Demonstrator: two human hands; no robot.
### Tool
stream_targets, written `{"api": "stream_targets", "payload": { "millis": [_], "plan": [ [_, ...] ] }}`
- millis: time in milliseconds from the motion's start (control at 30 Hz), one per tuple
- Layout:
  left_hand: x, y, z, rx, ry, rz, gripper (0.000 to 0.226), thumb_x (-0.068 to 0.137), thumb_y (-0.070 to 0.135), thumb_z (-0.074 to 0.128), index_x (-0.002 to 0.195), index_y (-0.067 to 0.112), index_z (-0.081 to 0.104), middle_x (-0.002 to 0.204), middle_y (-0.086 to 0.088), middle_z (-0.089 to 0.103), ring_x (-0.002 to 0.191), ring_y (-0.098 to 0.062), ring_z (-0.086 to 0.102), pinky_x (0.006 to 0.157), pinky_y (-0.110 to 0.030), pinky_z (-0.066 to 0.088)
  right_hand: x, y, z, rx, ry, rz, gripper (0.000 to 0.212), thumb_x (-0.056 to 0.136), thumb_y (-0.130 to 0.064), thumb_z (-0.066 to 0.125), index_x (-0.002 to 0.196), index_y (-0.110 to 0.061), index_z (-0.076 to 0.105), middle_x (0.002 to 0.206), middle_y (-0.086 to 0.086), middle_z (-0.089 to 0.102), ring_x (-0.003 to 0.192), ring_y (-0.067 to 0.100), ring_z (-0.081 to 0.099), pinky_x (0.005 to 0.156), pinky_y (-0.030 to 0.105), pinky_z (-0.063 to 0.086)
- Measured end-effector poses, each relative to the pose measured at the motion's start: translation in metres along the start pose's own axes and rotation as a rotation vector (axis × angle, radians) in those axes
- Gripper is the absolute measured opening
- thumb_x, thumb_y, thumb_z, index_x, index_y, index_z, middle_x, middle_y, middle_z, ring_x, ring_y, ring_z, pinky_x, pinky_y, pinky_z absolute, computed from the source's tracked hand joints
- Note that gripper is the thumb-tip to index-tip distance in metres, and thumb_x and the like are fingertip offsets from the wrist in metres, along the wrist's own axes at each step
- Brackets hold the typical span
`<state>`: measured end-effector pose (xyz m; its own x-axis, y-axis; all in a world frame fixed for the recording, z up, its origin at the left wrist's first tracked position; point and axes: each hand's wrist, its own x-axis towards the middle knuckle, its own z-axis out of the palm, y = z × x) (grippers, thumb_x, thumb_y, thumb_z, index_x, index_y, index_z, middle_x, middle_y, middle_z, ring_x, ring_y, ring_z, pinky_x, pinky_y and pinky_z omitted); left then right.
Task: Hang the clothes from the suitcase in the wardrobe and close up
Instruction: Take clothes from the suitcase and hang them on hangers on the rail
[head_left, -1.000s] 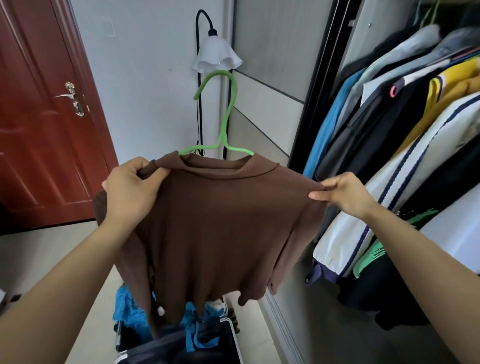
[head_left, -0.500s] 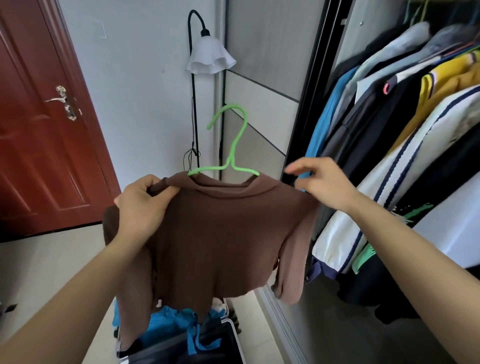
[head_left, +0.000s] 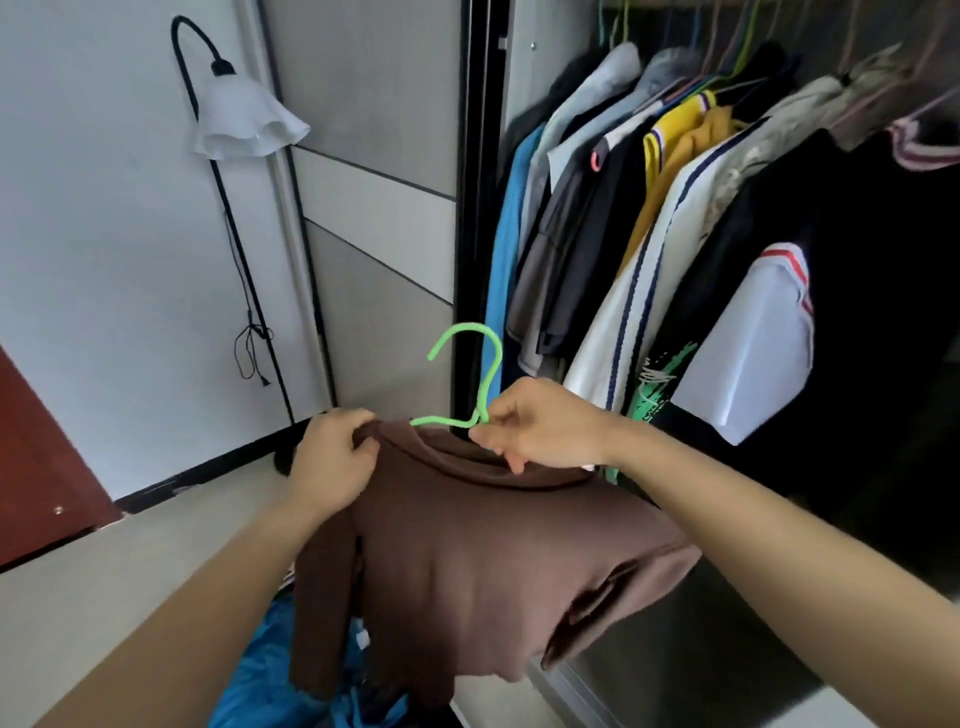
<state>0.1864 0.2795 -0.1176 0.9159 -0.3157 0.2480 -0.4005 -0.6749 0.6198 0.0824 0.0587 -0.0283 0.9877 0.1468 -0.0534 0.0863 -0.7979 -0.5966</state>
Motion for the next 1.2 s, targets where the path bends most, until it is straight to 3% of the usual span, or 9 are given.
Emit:
{"api": "stream_targets", "payload": {
  "millis": [167,267,400,500,667,733,967,1133,1200],
  "plan": [
    [0.005,0.041,0.051,-0.076,-0.173,0.098,0.022,0.083,0.003,0.063,0.069,0.020,0.056,0.067,-0.004,0.060,0.074,-0.027,0.060,0.062,-0.030,0.034,-0.058,0.008,-0.009,-0.005,-0.010,0.111,0.027,0.099,-0.031,0.056,0.098,-0.005,0.061,0.057,0.007,0.065,0.043,0.005,0.048,0.051,0.013,0.037],
    [0.010,0.063,0.079,-0.233,-0.243,0.090,0.027,0.080,0.000,0.064,0.088,0.026,0.066,0.086,-0.001,0.067,0.086,-0.022,0.064,0.075,-0.022,0.044,-0.090,0.010,-0.015,0.125,0.060,0.202,0.010,0.099,-0.026,0.056,0.098,-0.016,0.057,0.052,0.003,0.059,0.041,0.005,0.046,0.049,0.012,0.035],
    [0.003,0.113,0.109,-0.350,-0.321,0.228,0.043,0.081,0.004,0.063,0.115,0.030,0.062,0.112,0.002,0.058,0.102,-0.013,0.059,0.091,-0.024,0.043,-0.125,0.016,-0.036,0.150,0.225,0.347,0.038,0.097,-0.034,0.058,0.102,0.004,0.054,0.049,-0.002,0.059,0.044,0.013,0.046,0.051,0.024,0.038],
    [-0.007,0.164,0.121,-0.484,-0.484,0.371,0.039,0.081,0.004,0.060,0.104,0.035,0.061,0.101,0.018,0.063,0.094,0.007,0.058,0.082,-0.013,0.042,-0.157,0.015,-0.059,0.148,0.374,0.429,0.040,0.096,-0.035,0.059,0.093,0.004,0.057,0.048,0.001,0.059,0.043,0.024,0.045,0.047,0.029,0.037],
    [0.004,0.233,0.122,-0.424,-0.756,0.462,0.048,0.080,0.013,0.056,0.110,0.050,0.057,0.112,0.011,0.068,0.104,-0.009,0.063,0.092,-0.028,0.049,-0.196,0.011,-0.110,0.170,0.549,0.651,0.033,0.097,-0.024,0.060,0.073,-0.003,0.054,0.047,0.004,0.055,0.034,0.017,0.037,0.035,0.021,0.030],
    [0.009,0.257,0.123,-0.366,-0.811,0.461,0.056,0.082,0.019,0.058,0.132,0.044,0.049,0.133,0.005,0.058,0.117,-0.014,0.058,0.100,-0.029,0.045,-0.200,0.015,-0.128,0.139,0.610,0.752,0.031,0.095,-0.017,0.061,0.067,-0.005,0.052,0.048,0.005,0.054,0.032,0.014,0.038,0.034,0.020,0.031],
    [0.044,0.324,0.116,-0.306,-0.608,0.669,0.053,0.093,0.016,0.053,0.145,0.019,0.041,0.155,-0.005,0.031,0.143,-0.023,0.027,0.112,-0.031,0.028,-0.192,0.024,-0.208,-0.140,0.837,0.983,0.023,0.085,-0.006,0.052,0.063,-0.003,0.046,0.051,0.009,0.048,0.034,0.020,0.042,0.037,0.020,0.034],
    [0.098,0.368,0.109,-0.169,-0.382,0.821,0.053,0.092,0.021,0.051,0.144,0.022,0.041,0.155,-0.005,0.028,0.144,-0.032,0.019,0.114,-0.037,0.024,-0.178,0.024,-0.271,-0.314,0.964,0.987,0.008,0.088,-0.011,0.052,0.093,-0.005,0.050,0.091,0.010,0.056,0.082,0.032,0.058,0.064,0.032,0.045],
    [0.114,0.385,0.109,-0.125,-0.324,0.821,0.060,0.093,0.023,0.051,0.149,0.024,0.031,0.160,-0.008,0.018,0.147,-0.030,0.012,0.116,-0.038,0.018,-0.171,0.033,-0.292,-0.373,0.998,1.009,0.027,0.091,-0.014,0.054,0.117,-0.004,0.053,0.111,0.015,0.058,0.101,0.034,0.058,0.073,0.033,0.045]
  ]
}}
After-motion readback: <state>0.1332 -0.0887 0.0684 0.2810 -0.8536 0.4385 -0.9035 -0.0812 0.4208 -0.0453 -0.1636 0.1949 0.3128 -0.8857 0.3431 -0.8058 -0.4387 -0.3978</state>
